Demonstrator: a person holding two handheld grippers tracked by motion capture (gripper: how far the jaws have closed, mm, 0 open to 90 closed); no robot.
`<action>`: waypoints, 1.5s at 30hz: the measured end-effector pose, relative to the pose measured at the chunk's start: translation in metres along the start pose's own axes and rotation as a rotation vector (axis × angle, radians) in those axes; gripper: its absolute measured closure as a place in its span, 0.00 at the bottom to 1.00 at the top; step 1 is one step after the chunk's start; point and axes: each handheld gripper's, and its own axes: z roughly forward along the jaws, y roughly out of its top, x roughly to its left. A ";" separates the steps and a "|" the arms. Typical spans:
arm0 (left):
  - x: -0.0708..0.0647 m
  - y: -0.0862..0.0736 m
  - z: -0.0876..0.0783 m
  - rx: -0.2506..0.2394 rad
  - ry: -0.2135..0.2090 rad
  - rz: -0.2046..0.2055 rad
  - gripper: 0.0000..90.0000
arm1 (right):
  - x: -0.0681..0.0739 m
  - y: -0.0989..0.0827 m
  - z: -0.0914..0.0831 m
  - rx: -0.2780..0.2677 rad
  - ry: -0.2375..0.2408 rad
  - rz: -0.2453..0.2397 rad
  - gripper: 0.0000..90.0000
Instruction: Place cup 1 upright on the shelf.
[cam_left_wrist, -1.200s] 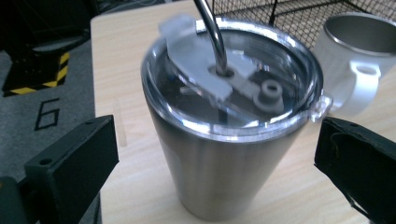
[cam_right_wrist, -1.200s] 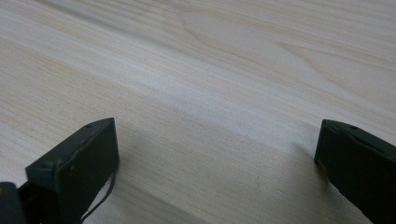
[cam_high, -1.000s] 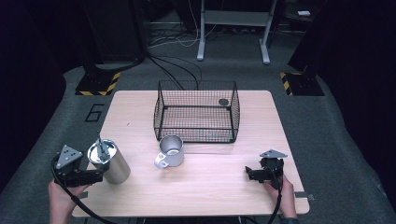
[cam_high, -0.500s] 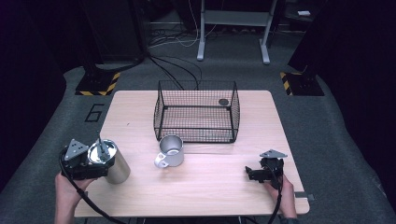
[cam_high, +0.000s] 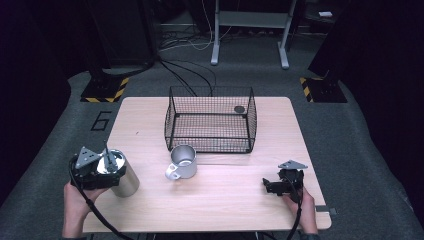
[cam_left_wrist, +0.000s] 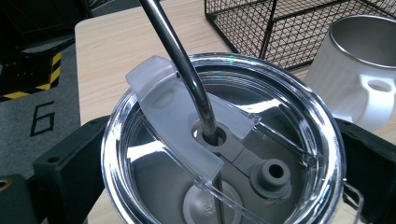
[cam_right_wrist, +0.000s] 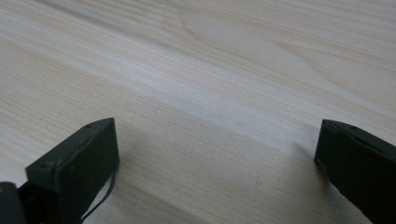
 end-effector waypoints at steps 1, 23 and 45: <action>-0.001 0.000 0.001 -0.002 0.009 -0.003 0.03 | 0.000 0.000 0.000 0.000 0.000 0.000 0.00; -0.002 0.004 0.000 -0.008 0.001 0.032 0.05 | 0.000 0.000 0.000 -0.001 0.002 -0.002 0.00; -0.006 0.023 -0.006 -0.035 -0.032 0.060 0.05 | 0.000 0.000 0.000 0.000 0.002 -0.002 0.00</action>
